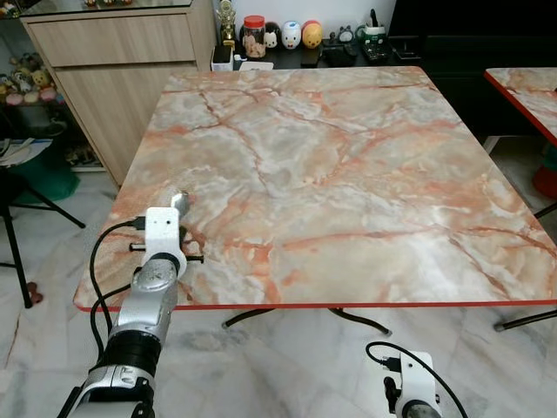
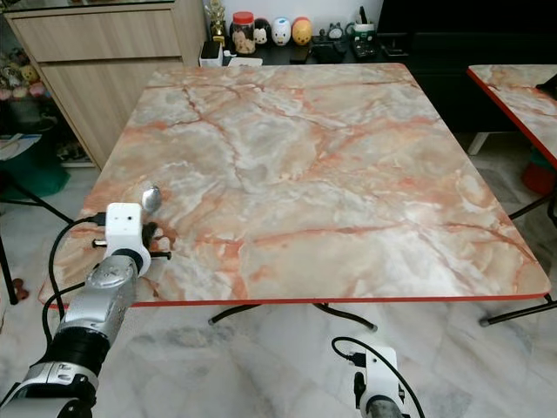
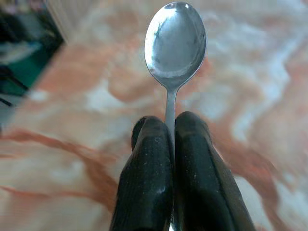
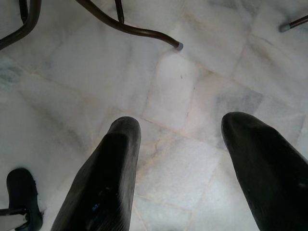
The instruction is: Setting the table
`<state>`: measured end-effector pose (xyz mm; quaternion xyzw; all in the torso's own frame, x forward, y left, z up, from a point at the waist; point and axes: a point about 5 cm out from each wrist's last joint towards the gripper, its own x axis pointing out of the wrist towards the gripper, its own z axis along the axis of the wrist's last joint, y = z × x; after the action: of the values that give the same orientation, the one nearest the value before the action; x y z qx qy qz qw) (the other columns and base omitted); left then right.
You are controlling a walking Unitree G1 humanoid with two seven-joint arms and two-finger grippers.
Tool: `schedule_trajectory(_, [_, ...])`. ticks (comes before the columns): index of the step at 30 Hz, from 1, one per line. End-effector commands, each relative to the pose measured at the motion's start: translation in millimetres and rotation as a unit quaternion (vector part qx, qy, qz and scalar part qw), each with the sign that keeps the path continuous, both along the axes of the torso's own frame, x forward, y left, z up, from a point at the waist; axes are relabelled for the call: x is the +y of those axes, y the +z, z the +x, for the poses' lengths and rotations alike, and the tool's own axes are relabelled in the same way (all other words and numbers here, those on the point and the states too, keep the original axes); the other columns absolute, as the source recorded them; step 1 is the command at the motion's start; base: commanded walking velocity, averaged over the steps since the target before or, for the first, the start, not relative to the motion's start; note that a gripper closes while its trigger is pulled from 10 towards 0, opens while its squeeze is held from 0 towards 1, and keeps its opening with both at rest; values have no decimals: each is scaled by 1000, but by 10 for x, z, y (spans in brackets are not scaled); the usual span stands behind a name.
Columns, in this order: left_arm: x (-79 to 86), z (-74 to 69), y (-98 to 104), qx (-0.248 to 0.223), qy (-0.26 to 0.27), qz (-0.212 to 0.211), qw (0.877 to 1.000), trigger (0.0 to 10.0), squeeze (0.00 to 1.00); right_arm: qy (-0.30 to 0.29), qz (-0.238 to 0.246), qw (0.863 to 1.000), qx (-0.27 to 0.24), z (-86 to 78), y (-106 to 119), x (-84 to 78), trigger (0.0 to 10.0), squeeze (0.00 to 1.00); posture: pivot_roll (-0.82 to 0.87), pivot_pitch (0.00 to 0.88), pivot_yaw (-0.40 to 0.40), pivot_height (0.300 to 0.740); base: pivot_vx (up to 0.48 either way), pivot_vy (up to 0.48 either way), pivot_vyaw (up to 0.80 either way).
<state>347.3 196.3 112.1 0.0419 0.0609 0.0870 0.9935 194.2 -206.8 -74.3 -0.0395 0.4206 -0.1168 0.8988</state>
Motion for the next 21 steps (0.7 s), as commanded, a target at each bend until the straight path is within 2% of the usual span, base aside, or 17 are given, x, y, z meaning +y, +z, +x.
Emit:
schedule_trajectory(1, [49,-26,78,-39,11,14,999,10000,0,0,1,1000,-2,-8,-3,0,10000,0,53,31,-12,740,0,0,0])
schedule_trajectory(2, [51,-30,80,-43,12,14,999,10000,0,0,1,1000,-2,-7,-1,-2,10000,0,53,31,-12,740,0,0,0])
schedule_trajectory(3, [79,-55,74,-58,20,32,998,10000,0,1,0,1000,-2,-8,-2,-2,10000,0,54,25,-13,740,0,0,0])
schedule_trajectory(6, [106,-106,52,-84,32,38,995,10000,0,2,0,1000,1,-23,-9,-9,10000,0,50,19,-15,740,0,0,0])
schedule_trajectory(11, [44,-143,198,-149,20,35,988,10000,0,4,-2,1000,5,-46,-20,-11,10000,0,56,5,-20,740,0,0,0])
schedule_trajectory(15, [80,-152,212,-165,38,29,985,10000,0,7,-2,1000,10,-88,-42,-5,10000,0,50,0,-21,740,0,-271,0])
schedule_trajectory(21, [61,-151,207,-170,36,26,984,10000,0,8,-3,1000,11,-88,-39,-26,10000,0,48,0,-25,740,0,-385,0])
